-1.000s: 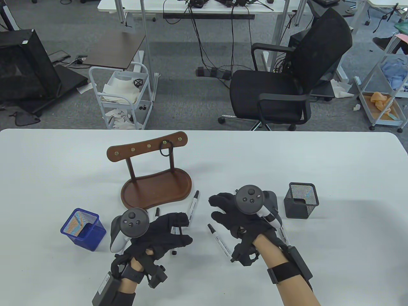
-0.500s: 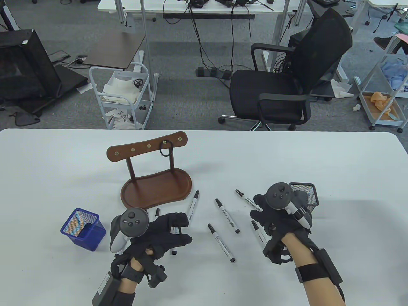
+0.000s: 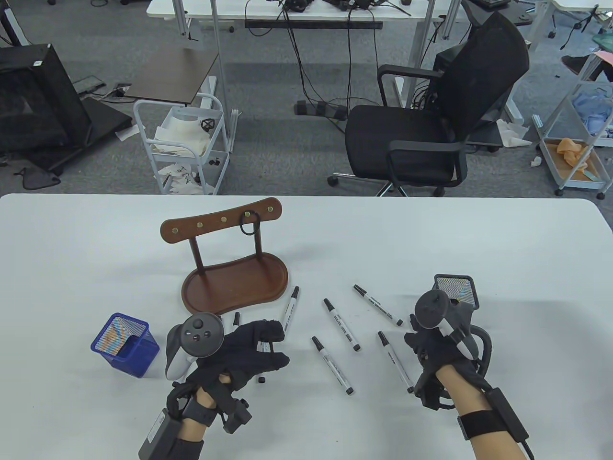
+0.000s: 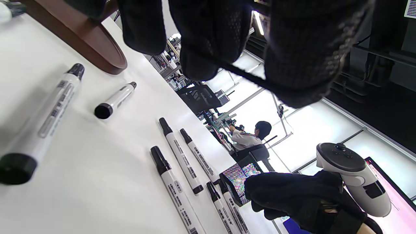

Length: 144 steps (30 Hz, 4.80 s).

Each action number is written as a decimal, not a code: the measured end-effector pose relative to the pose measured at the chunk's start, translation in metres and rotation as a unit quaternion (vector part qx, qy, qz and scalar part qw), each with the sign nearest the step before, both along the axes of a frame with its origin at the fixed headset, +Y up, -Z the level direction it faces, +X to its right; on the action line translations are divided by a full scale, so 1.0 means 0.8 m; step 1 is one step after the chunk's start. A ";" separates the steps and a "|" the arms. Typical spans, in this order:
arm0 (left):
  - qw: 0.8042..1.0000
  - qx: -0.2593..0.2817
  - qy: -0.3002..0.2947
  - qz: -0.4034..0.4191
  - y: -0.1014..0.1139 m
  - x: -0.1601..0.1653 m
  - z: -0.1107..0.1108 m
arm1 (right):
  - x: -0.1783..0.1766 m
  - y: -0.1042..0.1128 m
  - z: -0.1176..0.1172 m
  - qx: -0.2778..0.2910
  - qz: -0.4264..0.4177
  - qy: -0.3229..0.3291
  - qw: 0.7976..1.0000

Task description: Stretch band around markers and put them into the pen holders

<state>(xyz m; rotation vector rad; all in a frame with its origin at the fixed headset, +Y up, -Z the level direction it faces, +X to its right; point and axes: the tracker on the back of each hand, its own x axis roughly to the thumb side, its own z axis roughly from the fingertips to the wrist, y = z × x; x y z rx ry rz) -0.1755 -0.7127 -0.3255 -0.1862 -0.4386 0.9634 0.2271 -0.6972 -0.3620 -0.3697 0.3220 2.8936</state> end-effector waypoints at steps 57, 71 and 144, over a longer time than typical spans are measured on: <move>1.000 -0.016 -0.002 0.013 0.000 -0.001 0.000 | 0.007 -0.019 -0.008 -0.094 0.010 -0.097 0.991; 1.000 -0.017 -0.003 0.013 0.000 -0.001 0.000 | -0.040 0.014 -0.020 -0.125 -0.072 -0.043 0.989; 1.000 -0.010 0.006 0.025 0.001 -0.010 -0.001 | -0.090 -0.010 -0.110 -0.121 -0.053 0.015 0.991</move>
